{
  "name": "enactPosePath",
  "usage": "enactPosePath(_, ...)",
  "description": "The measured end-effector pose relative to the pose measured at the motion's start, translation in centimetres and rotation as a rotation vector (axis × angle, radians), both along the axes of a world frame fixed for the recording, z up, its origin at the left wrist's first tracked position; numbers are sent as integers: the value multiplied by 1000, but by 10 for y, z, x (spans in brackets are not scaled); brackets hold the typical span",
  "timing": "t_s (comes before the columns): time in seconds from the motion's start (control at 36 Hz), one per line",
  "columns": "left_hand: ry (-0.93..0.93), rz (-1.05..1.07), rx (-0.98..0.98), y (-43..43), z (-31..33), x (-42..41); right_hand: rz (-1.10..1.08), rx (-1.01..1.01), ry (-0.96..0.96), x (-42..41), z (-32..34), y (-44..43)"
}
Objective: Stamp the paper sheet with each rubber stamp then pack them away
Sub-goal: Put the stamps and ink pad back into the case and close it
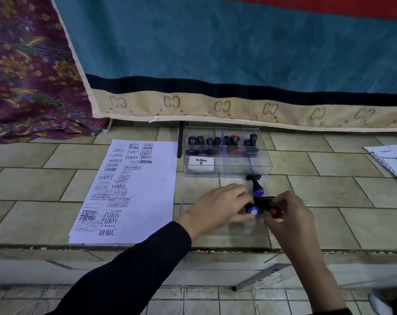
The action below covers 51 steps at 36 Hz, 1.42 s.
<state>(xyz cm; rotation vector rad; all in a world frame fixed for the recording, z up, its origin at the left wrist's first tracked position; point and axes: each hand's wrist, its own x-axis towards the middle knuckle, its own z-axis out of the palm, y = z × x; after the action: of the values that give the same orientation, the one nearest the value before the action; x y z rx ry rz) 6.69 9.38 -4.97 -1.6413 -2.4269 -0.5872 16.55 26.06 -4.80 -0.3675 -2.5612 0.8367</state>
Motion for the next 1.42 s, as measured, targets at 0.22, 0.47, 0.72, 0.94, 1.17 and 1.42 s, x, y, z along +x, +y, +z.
enactPosePath(0.22, -480, 272, 579, 3, 27, -41, -55, -76, 207, -35, 53, 13)
enactPosePath(0.47, -450, 461, 460, 40, 34, -108, -20, 121, 149, -129, 54, 30)
enactPosePath(0.72, -488, 570, 269, 62, 30, -116, 62, 225, -230, -170, 42, 31)
enactPosePath(0.94, -490, 626, 162, 67, 33, -118, 102, 415, -451, -185, 42, 34)
enactPosePath(1.17, -294, 602, -154, 67, 30, -121, 86, 378, -487, -189, 43, 32)
enactPosePath(1.42, -4, 557, -294, 65, 23, -119, 55, 347, -513, -184, 42, 29)
